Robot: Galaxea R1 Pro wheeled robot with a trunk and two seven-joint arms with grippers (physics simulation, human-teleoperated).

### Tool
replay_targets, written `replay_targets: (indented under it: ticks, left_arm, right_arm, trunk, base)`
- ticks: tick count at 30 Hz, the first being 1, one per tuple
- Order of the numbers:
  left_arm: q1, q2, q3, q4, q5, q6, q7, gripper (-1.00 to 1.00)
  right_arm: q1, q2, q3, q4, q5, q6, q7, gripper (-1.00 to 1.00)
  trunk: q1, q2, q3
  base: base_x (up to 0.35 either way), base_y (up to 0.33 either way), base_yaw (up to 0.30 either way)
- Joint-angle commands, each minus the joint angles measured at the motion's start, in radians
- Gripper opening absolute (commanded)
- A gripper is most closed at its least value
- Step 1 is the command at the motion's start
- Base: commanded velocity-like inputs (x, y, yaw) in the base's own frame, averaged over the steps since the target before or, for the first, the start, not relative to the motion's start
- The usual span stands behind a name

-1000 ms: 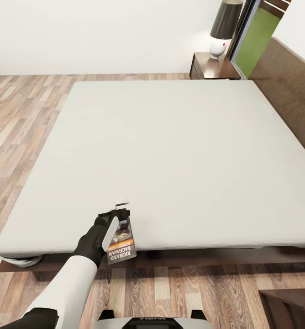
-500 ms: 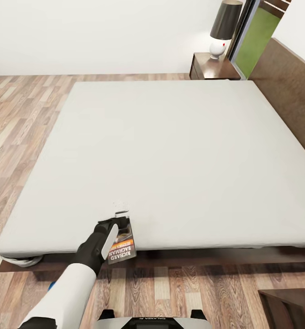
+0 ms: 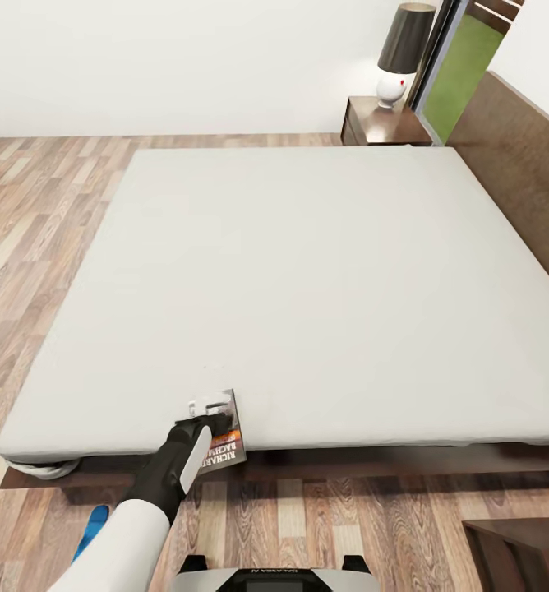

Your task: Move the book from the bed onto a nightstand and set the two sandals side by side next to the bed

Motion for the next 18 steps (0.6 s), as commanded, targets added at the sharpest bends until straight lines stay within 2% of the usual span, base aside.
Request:
replay_targets:
  ticks: [1,11,12,18]
  left_arm:
    - [0.006,0.0,0.001,-0.001,0.011,0.003,0.007,1.0]
    - [0.014,0.0,0.001,-0.001,0.011,0.003,0.007,1.0]
    - [0.014,0.0,0.001,-0.001,0.011,0.003,0.007,1.0]
    - [0.014,0.0,0.001,-0.001,0.011,0.003,0.007,1.0]
  right_arm:
    - [0.0,0.0,-0.008,-0.002,-0.003,0.014,0.009,1.0]
    - [0.0,0.0,-0.008,-0.002,-0.003,0.07,0.065,1.0]
    - [0.0,0.0,-0.008,-0.002,-0.003,0.183,0.512,1.0]
    - [0.0,0.0,-0.008,-0.002,-0.003,0.183,0.512,1.0]
  trunk:
    - [-0.004,0.007,0.003]
    - [-0.042,0.077,0.034]
    - [-0.046,0.084,0.037]
    - [-0.069,0.126,0.056]
  base:
    - [0.0,0.0,0.0]
    - [0.0,0.0,0.0]
    - [0.0,0.0,0.0]
    - [0.0,0.0,0.0]
